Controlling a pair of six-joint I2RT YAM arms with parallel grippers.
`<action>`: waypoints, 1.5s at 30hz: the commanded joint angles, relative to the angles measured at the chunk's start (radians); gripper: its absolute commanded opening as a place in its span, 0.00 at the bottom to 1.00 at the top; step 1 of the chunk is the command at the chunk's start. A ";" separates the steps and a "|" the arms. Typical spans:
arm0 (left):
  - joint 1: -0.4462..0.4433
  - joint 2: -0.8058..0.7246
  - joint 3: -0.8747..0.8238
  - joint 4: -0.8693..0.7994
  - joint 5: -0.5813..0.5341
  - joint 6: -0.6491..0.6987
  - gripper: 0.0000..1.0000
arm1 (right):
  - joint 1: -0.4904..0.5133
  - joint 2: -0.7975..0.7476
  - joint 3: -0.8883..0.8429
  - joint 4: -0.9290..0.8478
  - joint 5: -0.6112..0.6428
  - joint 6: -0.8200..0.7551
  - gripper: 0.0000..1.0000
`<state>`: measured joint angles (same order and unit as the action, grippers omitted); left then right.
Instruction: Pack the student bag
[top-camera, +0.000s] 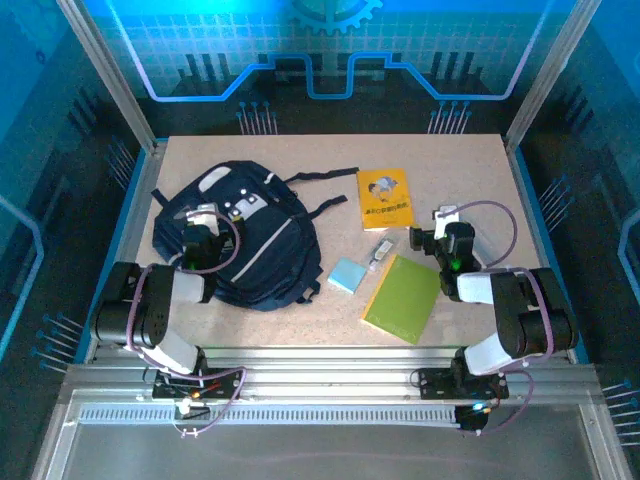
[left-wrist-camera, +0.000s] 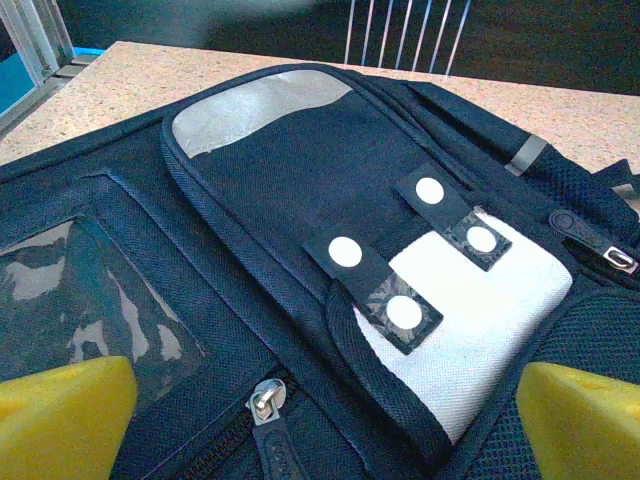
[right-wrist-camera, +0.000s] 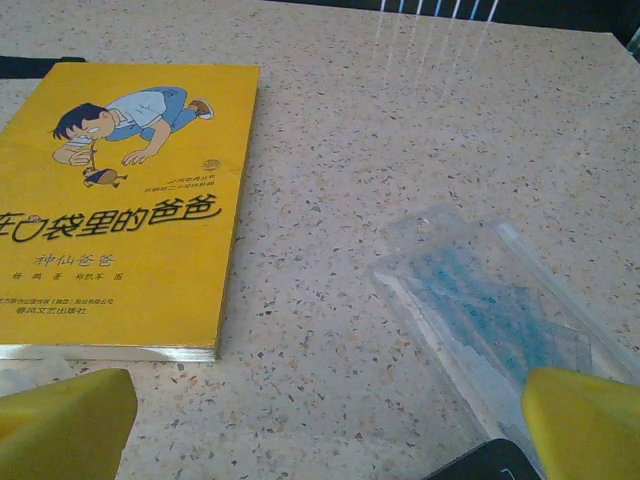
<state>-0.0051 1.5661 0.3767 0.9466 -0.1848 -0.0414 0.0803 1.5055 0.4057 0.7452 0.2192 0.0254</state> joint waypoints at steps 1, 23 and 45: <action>-0.007 -0.012 -0.003 -0.002 0.035 0.028 0.99 | 0.006 -0.002 0.008 0.040 -0.005 0.001 1.00; -0.006 -0.011 -0.001 -0.003 0.038 0.028 0.99 | 0.001 -0.004 0.010 0.037 -0.020 0.004 1.00; -0.033 -0.332 0.377 -1.363 -0.125 -0.718 0.99 | 0.419 0.203 0.864 -1.084 -0.220 0.417 1.00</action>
<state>-0.0330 1.2407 0.7414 -0.1307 -0.3462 -0.5850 0.4477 1.6432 1.2114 -0.1726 0.1436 0.3149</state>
